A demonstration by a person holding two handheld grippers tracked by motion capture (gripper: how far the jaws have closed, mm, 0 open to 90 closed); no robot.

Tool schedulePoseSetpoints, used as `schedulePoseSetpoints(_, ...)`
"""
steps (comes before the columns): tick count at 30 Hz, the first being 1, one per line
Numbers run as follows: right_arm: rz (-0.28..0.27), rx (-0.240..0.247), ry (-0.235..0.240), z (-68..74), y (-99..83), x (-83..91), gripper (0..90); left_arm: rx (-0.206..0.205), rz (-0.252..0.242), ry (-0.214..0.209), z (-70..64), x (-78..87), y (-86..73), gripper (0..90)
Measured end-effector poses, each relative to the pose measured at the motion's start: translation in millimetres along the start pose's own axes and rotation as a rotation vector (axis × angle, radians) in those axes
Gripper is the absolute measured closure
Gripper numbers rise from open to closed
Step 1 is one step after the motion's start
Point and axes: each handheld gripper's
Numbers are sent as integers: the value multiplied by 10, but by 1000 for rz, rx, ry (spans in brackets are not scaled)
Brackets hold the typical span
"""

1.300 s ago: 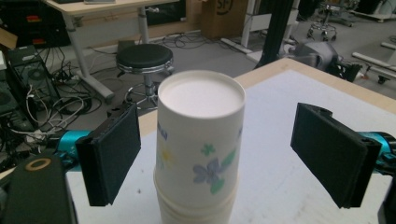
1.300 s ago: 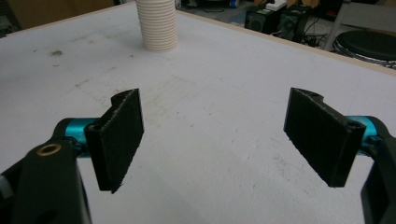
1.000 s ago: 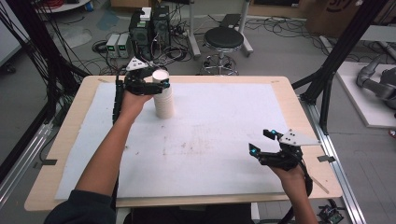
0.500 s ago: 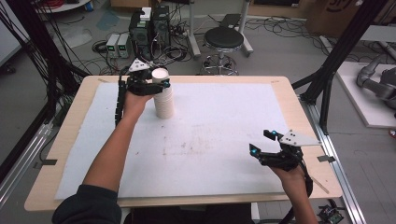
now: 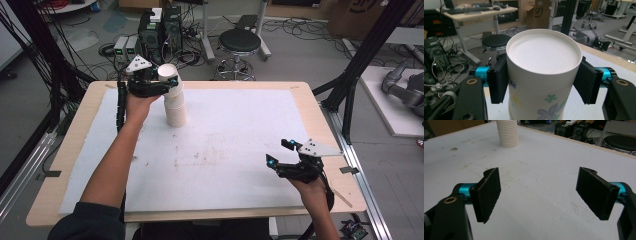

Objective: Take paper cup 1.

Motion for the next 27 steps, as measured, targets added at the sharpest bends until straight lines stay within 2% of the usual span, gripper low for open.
schedulePoseSetpoints(1,-1,-1,1,7,6,0,203,-5,-29,-1,1,56,59,358)
schedulePoseSetpoints(2,-1,-1,1,7,6,0,203,-5,-29,-1,1,56,59,360)
schedulePoseSetpoints(4,-2,-2,3,21,15,5,203,-3,-70,-3,-1,150,124,361)
schedulePoseSetpoints(8,-2,-2,5,30,22,7,203,-4,-100,-12,-9,235,186,361)
schedulePoseSetpoints(10,-7,3,10,40,29,2,203,0,-128,-36,-46,327,240,361)
schedulePoseSetpoints(12,-7,7,12,41,32,-1,203,-15,-131,-55,-96,385,257,361)
schedulePoseSetpoints(16,-2,8,24,44,31,-13,203,-16,-138,-108,-208,496,236,360)
schedulePoseSetpoints(18,4,-2,33,57,29,-21,203,-17,-139,-117,-242,525,222,360)
schedulePoseSetpoints(19,4,3,36,55,29,-24,202,-28,-134,-141,-313,579,187,359)
schedulePoseSetpoints(21,8,3,49,63,28,-43,203,-42,-129,-163,-394,632,147,359)
schedulePoseSetpoints(22,8,3,49,63,28,-43,203,-42,-129,-163,-394,632,147,360)
schedulePoseSetpoints(23,14,2,61,75,28,-65,203,-39,-135,-195,-472,692,91,359)
schedulePoseSetpoints(24,14,2,61,75,28,-65,203,-39,-135,-195,-472,692,91,359)
schedulePoseSetpoints(25,22,2,70,89,31,-87,202,-39,-129,-225,-565,738,27,359)
schedulePoseSetpoints(27,31,7,84,107,36,-111,202,-49,-112,-243,-648,783,-32,359)
Point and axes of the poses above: each handheld gripper's, and its own axes: x roughly backward along the jaws, y roughly out of its top, z roughly to its left, and after that the axes turned 5 degrees about -x, right-handed
